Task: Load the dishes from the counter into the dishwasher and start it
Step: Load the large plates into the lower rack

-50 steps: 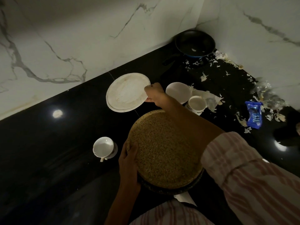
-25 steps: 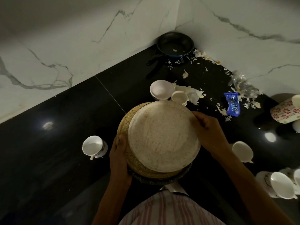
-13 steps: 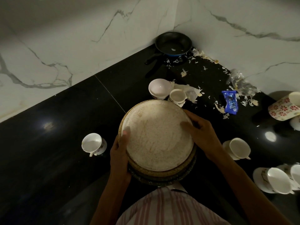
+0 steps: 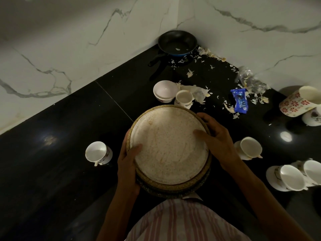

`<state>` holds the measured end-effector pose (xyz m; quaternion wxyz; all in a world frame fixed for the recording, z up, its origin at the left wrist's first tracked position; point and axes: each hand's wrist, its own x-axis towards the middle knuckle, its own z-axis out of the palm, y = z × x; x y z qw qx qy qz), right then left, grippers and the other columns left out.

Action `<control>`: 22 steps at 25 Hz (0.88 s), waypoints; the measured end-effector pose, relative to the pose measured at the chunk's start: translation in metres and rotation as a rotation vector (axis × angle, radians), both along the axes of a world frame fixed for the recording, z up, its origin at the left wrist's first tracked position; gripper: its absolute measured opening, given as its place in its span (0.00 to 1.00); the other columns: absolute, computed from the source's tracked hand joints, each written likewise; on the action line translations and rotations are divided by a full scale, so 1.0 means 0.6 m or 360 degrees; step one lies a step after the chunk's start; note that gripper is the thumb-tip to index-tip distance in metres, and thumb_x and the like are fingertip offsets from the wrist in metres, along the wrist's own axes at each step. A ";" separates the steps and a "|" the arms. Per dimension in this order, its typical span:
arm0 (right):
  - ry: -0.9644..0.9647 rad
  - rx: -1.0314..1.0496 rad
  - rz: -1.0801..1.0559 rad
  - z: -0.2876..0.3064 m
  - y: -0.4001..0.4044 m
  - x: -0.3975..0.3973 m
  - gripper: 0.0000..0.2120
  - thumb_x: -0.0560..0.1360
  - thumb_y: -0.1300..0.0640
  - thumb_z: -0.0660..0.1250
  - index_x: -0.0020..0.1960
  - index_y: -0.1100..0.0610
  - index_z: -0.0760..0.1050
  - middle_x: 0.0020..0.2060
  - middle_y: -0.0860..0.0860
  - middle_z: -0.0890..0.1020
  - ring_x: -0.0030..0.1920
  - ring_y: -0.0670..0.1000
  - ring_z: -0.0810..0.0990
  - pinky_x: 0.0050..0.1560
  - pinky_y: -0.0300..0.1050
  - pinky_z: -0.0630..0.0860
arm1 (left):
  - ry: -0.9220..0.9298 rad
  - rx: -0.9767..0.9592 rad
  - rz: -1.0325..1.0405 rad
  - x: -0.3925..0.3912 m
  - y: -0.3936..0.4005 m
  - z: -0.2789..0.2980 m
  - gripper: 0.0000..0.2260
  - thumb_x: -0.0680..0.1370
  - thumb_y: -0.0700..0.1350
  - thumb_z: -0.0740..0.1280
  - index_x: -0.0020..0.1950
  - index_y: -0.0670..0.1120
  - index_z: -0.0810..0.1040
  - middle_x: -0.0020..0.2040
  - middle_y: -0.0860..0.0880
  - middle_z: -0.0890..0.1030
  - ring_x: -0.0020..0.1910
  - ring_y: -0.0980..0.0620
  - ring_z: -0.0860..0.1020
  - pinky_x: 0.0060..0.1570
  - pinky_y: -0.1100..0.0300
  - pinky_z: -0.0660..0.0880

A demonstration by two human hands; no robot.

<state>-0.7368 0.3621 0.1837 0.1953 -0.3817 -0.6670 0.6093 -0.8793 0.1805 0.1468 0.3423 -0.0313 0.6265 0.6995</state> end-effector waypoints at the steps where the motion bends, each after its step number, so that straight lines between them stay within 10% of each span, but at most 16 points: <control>1: -0.0016 -0.0007 -0.0028 -0.001 -0.001 0.002 0.20 0.76 0.58 0.68 0.61 0.39 0.70 0.56 0.38 0.76 0.55 0.38 0.76 0.50 0.38 0.76 | 0.0018 0.0017 -0.0022 0.001 0.001 0.002 0.18 0.75 0.49 0.67 0.63 0.66 0.73 0.62 0.59 0.77 0.59 0.54 0.76 0.46 0.56 0.74; 16: -0.0066 0.0112 -0.0144 -0.007 -0.049 0.029 0.15 0.81 0.55 0.61 0.64 0.40 0.66 0.55 0.36 0.75 0.50 0.28 0.76 0.44 0.26 0.75 | 0.0022 0.0010 -0.0284 -0.009 -0.015 0.002 0.24 0.70 0.51 0.69 0.65 0.62 0.74 0.65 0.56 0.76 0.62 0.49 0.76 0.58 0.44 0.75; 22: 0.0030 0.0071 -0.0222 0.002 -0.068 0.045 0.16 0.80 0.57 0.63 0.62 0.39 0.68 0.54 0.39 0.78 0.50 0.34 0.79 0.43 0.31 0.77 | -0.0010 -0.0024 -0.0324 -0.010 -0.013 0.011 0.12 0.77 0.44 0.66 0.58 0.57 0.78 0.55 0.55 0.82 0.53 0.51 0.81 0.45 0.54 0.77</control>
